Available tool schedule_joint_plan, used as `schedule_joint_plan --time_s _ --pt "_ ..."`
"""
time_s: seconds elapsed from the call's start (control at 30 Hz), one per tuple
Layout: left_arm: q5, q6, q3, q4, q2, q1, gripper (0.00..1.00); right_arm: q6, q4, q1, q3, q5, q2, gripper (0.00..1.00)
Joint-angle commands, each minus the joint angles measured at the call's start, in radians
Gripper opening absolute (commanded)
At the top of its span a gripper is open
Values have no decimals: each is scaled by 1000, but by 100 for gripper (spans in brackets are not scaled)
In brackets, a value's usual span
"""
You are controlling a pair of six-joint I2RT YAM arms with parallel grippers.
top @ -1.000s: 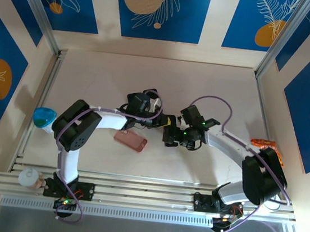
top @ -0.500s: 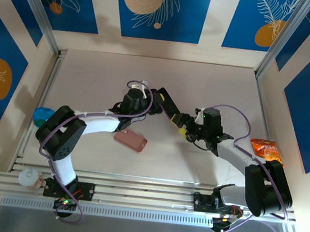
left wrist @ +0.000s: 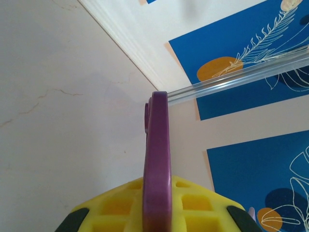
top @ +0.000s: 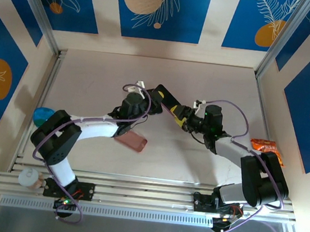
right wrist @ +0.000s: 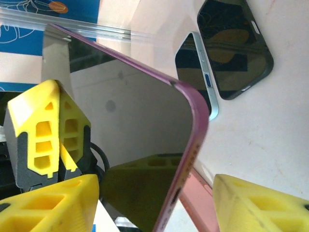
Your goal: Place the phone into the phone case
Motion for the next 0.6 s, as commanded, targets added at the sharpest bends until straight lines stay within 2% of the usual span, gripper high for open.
schedule_joint_plan --time_s 0.0,0.17,0.27,0.47,0.57 --pt "-9 -54 -20 96 -53 -16 0 15 48 -10 36 -17 24 59" --pt "-14 -57 -47 87 -81 -19 0 26 79 -11 67 -31 65 59" --pt "-21 -68 -62 93 -94 -19 0 48 112 -11 76 -36 92 53" --pt "-12 -28 -54 46 -113 -20 0 72 141 1 89 -38 111 25" --pt "-23 -20 -66 22 -126 -19 15 66 104 7 93 -23 87 13"
